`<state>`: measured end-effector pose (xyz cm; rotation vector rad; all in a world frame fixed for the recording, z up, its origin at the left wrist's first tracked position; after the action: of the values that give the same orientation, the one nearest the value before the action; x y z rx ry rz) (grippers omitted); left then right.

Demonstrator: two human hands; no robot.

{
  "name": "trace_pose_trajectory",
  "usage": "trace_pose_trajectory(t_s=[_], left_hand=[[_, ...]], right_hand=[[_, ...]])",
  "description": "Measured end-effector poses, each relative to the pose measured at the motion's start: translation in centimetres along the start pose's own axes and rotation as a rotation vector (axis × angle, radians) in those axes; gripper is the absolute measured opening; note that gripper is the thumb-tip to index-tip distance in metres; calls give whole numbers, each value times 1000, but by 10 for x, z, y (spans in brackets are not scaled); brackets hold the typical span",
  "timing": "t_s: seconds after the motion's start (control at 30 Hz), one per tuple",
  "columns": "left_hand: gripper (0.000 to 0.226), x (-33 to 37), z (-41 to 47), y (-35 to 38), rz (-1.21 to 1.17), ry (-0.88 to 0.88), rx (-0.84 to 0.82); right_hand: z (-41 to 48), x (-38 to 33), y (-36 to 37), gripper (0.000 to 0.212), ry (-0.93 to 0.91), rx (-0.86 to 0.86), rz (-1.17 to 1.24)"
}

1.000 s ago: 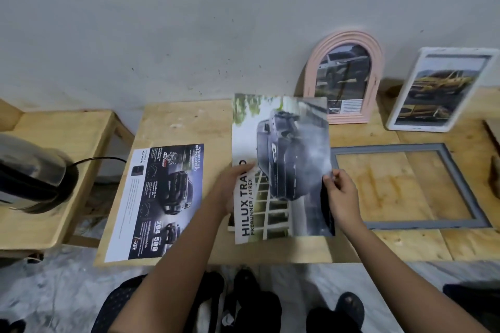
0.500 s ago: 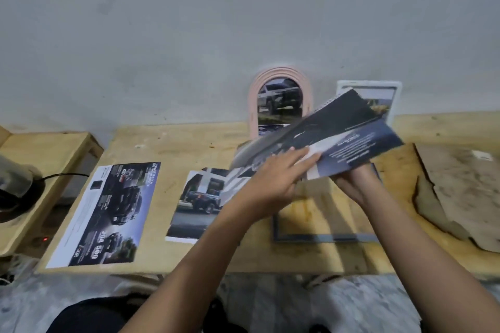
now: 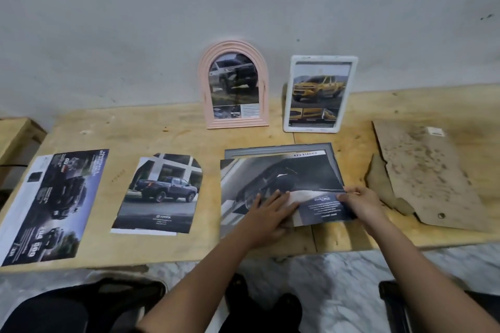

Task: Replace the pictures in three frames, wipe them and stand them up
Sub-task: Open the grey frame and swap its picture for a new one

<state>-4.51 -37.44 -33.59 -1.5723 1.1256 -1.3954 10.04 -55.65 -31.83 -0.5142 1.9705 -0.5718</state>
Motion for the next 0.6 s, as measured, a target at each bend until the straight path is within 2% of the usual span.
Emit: trace_pose_trajectory(t_s=[0.1,0.2,0.27,0.4,0.53,0.6], left_hand=[[73,-10,5,10,-18,-60,-39],[72,-26,5,15,7,-168,-63],[70,-33,6,16,44,-181,-70],[87,-43,11,14,76,-151,-39],[67,-54,14,12,81,-144,-35],[66,-57,16,8,73,-137,-47]], right_hand=[[0,-1,-6,17,-123,79,-88],[-5,3,-8,24,-224,106,-175],[-7,7,-4,31,-306,134,-242],[-17,12,17,45,-514,121,-468],[-33,12,43,52,-643,-12,-604],[-37,14,49,52,-650,-17,-670]])
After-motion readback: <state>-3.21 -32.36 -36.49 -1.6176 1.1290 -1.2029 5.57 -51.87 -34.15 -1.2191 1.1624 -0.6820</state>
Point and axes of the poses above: each hand's wrist, its own z-axis towards the middle knuckle, its own y-axis out of the palm, x = y × z, the point moved 2 cm from there along z, towards the middle knuckle, and after that the axes turned 15 degrees about x, right-handed, at the moved point
